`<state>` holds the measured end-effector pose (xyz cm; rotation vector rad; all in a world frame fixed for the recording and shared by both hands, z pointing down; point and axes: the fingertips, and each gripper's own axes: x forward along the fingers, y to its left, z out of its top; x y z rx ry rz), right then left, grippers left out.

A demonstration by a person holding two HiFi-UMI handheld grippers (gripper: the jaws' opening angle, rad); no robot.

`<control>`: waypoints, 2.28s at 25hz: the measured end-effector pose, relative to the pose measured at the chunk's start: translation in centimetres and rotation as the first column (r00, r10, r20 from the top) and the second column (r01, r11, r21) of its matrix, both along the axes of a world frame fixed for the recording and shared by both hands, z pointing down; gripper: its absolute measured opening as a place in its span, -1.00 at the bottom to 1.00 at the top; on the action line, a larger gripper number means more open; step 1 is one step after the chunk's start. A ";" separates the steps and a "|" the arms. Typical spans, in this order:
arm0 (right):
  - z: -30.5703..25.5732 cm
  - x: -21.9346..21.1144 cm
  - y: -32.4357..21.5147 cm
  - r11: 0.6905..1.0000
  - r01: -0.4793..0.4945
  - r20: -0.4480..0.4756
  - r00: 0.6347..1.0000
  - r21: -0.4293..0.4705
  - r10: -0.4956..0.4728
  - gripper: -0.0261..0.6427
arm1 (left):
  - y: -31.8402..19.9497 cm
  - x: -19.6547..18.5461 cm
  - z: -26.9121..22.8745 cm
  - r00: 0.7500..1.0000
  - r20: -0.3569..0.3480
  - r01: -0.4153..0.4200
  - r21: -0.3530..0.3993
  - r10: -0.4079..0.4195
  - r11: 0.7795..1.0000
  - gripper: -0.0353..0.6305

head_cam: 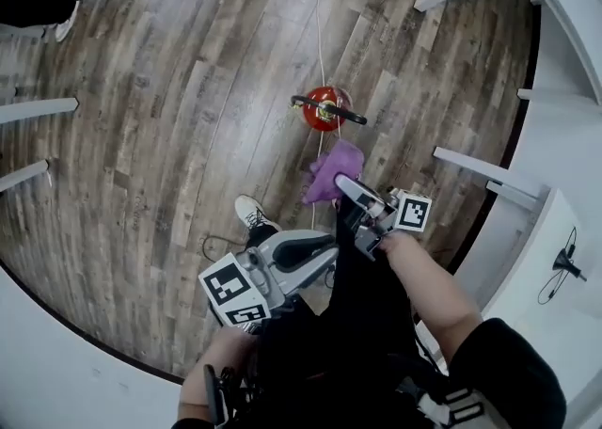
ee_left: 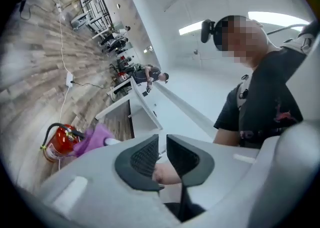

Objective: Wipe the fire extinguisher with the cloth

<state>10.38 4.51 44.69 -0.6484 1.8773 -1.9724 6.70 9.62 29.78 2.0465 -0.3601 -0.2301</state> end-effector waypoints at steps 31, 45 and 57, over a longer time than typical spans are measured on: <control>-32.9 -5.2 7.1 0.637 0.472 -0.349 0.881 0.610 -0.319 -0.73 | -0.6 -0.7 -19.1 0.984 -0.108 -0.121 0.167 0.140 0.979 0.03; -31.0 -1.9 4.5 0.746 0.406 -0.381 0.898 0.528 -0.219 -0.65 | -5.8 -5.3 -17.3 0.989 -0.124 0.099 0.127 -0.083 0.987 -0.65; -20.3 3.4 2.1 0.944 0.157 -0.310 0.949 0.290 -0.063 -0.93 | -8.5 -9.2 -1.0 0.785 -0.332 0.422 -0.331 -0.523 0.844 -0.66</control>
